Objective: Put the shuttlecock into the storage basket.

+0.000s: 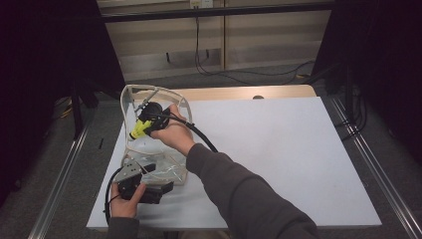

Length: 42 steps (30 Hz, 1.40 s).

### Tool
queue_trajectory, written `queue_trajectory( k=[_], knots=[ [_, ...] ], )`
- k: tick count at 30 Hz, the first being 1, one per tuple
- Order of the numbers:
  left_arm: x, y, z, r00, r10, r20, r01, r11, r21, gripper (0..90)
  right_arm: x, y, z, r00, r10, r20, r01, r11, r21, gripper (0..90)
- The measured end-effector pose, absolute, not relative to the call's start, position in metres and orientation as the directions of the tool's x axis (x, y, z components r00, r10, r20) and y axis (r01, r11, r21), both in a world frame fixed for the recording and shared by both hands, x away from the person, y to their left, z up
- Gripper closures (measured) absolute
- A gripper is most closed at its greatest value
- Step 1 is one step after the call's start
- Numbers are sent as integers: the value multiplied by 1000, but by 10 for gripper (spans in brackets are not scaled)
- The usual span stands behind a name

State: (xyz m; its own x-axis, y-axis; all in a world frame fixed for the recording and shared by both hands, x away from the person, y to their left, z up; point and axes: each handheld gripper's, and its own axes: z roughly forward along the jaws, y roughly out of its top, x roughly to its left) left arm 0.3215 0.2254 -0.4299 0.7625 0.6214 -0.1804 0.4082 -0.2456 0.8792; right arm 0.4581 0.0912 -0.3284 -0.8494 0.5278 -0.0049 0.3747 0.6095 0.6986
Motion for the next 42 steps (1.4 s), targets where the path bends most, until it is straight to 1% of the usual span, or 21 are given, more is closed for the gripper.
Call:
queue_trajectory(
  k=[24,30,36,39,42],
  knots=[
    [322,226,-430,764,620,-179,405,-244,881,18,457,94,-336,-851,526,-6,382,626,680,783],
    [321,226,-430,764,621,-179,405,-245,881,18,455,96,-339,-860,511,-11,377,649,661,784],
    [321,226,-430,764,619,-179,405,-245,881,18,454,99,-341,-866,500,6,381,653,655,784],
    [321,226,-430,762,623,-178,405,-245,881,18,454,100,-343,-870,493,4,375,657,654,770],
    [321,226,-430,763,622,-177,405,-246,881,18,454,102,-345,-876,481,19,378,662,647,731]
  ],
)
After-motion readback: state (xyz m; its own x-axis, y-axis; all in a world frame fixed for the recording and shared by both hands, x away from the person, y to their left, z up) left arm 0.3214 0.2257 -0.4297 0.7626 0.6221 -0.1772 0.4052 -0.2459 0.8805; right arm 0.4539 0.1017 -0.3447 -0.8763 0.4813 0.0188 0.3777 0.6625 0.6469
